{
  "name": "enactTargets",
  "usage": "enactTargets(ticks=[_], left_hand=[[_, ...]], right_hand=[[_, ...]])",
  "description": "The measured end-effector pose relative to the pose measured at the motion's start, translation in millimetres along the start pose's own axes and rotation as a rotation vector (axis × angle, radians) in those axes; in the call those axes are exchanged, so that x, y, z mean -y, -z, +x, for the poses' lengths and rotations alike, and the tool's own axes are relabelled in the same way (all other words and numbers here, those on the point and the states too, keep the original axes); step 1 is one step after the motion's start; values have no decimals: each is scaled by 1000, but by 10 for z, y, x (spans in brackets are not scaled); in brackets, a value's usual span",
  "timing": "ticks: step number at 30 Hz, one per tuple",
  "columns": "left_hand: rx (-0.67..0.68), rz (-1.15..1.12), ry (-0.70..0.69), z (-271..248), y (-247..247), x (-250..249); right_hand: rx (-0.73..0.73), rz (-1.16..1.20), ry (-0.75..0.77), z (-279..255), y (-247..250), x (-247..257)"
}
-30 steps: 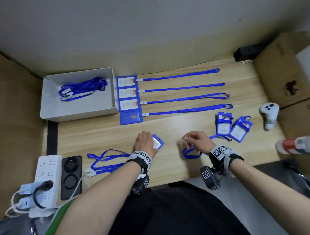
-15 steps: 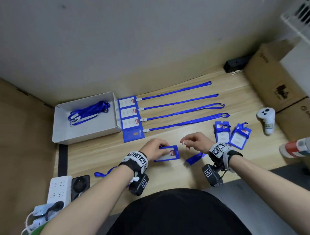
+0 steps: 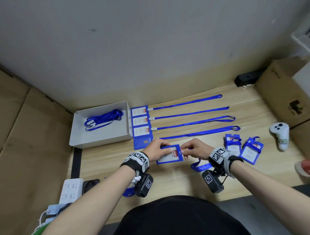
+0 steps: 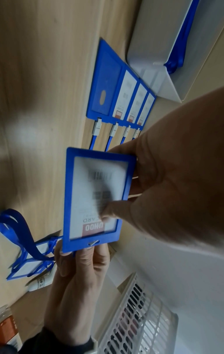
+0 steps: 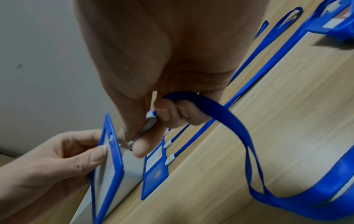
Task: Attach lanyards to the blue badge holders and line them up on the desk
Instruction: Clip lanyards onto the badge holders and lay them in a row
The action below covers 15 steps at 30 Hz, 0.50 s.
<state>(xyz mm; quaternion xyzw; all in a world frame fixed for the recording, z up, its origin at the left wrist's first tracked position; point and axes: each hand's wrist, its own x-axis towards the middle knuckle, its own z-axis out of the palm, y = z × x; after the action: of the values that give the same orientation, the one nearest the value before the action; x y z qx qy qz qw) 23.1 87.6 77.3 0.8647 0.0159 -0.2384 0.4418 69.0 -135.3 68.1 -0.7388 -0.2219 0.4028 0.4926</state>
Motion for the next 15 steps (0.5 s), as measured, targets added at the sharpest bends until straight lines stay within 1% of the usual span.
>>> enactTargets(ticks=[4, 9, 15], left_hand=[[4, 35, 36, 24, -3, -35], [14, 54, 50, 64, -51, -21], [29, 39, 99, 57, -58, 69]], right_hand=[[-8, -55, -7, -5, -2, -31], [-87, -14, -20, -37, -11, -77], [-129, 91, -44, -70, -67, -97]])
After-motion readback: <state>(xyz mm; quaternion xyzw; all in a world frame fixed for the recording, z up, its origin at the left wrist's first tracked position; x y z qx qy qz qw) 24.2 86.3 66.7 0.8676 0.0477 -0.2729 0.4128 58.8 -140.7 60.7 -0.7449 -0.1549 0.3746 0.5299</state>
